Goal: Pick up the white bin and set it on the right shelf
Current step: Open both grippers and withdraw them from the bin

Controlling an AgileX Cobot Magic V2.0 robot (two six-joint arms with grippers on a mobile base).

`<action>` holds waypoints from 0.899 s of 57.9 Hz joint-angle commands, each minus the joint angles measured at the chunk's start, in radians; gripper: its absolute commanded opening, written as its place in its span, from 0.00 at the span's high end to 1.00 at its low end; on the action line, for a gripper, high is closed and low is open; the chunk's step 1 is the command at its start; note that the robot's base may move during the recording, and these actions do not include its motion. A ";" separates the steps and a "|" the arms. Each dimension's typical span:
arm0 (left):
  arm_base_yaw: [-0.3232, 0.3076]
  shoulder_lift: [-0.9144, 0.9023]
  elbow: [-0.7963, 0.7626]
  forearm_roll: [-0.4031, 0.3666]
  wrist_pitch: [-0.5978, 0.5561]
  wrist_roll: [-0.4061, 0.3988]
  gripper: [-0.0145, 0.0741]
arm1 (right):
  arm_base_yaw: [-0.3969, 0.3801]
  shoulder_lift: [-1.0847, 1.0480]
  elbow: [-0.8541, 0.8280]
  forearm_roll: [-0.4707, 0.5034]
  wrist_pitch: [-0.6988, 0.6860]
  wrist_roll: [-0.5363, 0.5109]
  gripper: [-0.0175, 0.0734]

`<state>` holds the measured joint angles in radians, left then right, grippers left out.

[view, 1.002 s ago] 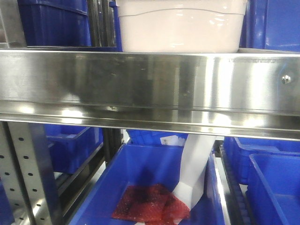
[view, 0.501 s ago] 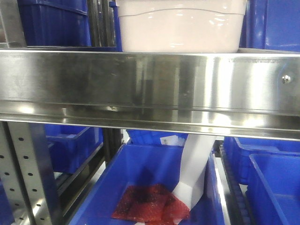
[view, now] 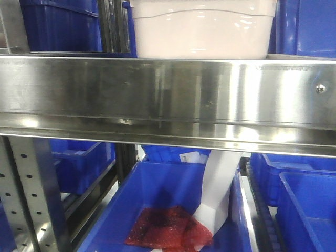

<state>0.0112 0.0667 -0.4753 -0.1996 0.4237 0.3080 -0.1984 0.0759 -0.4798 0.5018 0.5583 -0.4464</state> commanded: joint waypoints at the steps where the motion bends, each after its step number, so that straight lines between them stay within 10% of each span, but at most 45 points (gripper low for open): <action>1: -0.001 0.013 -0.026 -0.006 -0.094 -0.005 0.97 | 0.002 0.015 -0.025 0.019 -0.089 -0.002 0.73; 52: -0.001 0.013 0.008 -0.011 -0.128 -0.086 0.97 | 0.002 0.015 -0.025 0.019 -0.089 -0.002 0.73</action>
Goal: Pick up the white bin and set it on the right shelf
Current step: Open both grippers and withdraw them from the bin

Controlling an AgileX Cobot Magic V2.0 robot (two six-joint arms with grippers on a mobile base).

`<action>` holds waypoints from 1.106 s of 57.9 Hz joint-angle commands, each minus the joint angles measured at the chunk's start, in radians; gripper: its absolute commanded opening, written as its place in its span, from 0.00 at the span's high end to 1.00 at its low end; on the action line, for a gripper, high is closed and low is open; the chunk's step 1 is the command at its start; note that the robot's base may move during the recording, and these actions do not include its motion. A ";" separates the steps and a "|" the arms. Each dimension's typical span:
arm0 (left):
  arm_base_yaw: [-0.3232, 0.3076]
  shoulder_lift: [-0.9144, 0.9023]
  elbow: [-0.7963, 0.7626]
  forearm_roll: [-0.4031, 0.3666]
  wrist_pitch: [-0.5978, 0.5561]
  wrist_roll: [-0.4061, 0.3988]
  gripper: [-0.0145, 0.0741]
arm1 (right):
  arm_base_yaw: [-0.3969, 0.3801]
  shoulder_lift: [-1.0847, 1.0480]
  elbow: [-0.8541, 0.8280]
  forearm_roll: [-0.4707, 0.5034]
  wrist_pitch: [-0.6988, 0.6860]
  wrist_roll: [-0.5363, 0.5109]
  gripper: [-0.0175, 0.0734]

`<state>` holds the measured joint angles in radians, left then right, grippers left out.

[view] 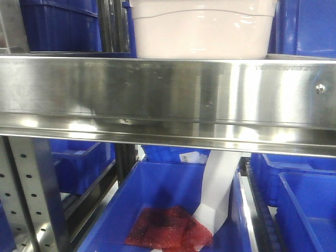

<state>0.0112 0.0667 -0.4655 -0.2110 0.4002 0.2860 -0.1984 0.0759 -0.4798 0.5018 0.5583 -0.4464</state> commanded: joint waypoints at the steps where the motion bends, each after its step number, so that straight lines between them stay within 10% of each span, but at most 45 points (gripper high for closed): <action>1: -0.001 0.013 0.006 0.024 -0.104 -0.093 0.97 | 0.002 0.015 -0.025 0.019 -0.089 -0.002 0.73; 24: -0.085 -0.075 0.401 0.238 -0.369 -0.252 0.97 | 0.002 0.015 -0.025 0.019 -0.089 -0.002 0.73; 64: -0.110 -0.092 0.503 0.200 -0.418 -0.251 0.97 | 0.002 0.014 -0.025 0.019 -0.089 -0.002 0.73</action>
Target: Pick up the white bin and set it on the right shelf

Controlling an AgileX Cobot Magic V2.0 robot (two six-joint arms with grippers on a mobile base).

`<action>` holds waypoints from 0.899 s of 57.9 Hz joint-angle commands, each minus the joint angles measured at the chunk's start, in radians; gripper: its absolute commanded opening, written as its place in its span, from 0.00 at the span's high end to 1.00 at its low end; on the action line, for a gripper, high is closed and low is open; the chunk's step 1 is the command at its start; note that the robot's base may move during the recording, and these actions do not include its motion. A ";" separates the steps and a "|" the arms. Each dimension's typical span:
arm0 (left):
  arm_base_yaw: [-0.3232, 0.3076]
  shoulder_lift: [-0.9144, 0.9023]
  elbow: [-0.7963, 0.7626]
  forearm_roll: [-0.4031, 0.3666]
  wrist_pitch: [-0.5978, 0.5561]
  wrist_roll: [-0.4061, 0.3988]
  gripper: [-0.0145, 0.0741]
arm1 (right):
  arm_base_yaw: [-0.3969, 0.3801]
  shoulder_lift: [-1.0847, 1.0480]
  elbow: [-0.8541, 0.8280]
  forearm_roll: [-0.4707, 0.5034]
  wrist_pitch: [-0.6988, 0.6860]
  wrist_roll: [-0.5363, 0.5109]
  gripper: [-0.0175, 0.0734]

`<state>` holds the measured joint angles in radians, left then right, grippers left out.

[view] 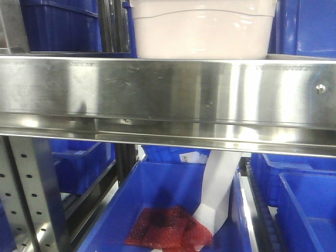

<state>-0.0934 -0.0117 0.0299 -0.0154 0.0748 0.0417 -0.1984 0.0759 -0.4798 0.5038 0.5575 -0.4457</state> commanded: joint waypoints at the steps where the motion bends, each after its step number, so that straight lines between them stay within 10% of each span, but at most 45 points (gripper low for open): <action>1: -0.006 -0.013 0.008 0.005 -0.093 -0.007 0.97 | 0.002 0.014 -0.025 0.017 -0.088 -0.003 0.73; 52: -0.006 -0.013 0.008 0.005 -0.093 -0.007 0.97 | 0.002 0.014 -0.025 0.017 -0.088 -0.003 0.73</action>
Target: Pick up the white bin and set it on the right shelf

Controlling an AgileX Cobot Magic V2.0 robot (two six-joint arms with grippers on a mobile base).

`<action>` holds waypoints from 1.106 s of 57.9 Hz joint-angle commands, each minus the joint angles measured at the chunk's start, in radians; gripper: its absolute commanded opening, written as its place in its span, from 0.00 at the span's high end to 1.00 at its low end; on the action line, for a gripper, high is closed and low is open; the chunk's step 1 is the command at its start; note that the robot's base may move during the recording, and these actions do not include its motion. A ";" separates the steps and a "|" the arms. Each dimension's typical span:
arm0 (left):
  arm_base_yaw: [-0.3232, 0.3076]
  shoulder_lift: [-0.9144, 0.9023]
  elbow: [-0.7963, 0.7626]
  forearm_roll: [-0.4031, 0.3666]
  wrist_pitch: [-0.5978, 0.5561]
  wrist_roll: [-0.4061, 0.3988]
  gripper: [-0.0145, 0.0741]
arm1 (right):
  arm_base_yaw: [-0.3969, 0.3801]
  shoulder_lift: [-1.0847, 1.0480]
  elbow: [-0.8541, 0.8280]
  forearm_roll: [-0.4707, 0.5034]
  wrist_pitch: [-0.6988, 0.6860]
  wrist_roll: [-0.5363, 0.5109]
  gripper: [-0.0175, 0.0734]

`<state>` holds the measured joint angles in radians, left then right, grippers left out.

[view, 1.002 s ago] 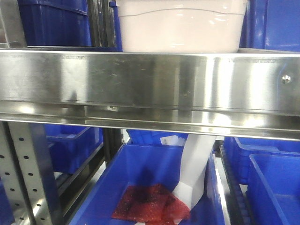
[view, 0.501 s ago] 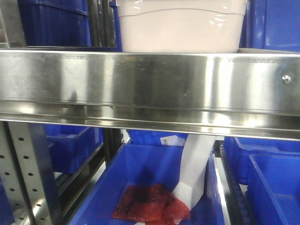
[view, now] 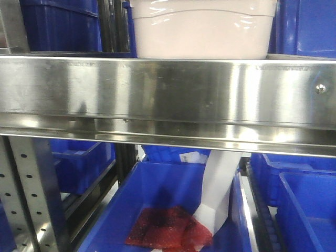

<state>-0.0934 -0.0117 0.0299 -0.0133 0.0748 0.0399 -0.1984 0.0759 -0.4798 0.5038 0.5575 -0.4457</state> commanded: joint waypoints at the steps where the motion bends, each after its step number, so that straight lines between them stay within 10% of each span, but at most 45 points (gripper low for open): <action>1: -0.006 -0.013 0.008 0.003 -0.093 -0.005 0.97 | 0.002 0.014 -0.025 0.017 -0.088 -0.003 0.73; 40: -0.006 -0.013 0.008 0.003 -0.093 -0.005 0.97 | 0.002 0.014 -0.003 -0.083 -0.151 0.005 0.73; 56: -0.006 -0.013 0.008 0.003 -0.093 -0.005 0.97 | 0.017 0.006 0.178 -0.400 -0.373 0.389 0.73; 64: -0.006 -0.013 0.008 0.003 -0.093 -0.005 0.97 | 0.085 -0.037 0.309 -0.444 -0.514 0.407 0.73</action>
<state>-0.0934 -0.0117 0.0299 -0.0133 0.0735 0.0399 -0.1466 0.0528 -0.2037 0.0959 0.2213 -0.0618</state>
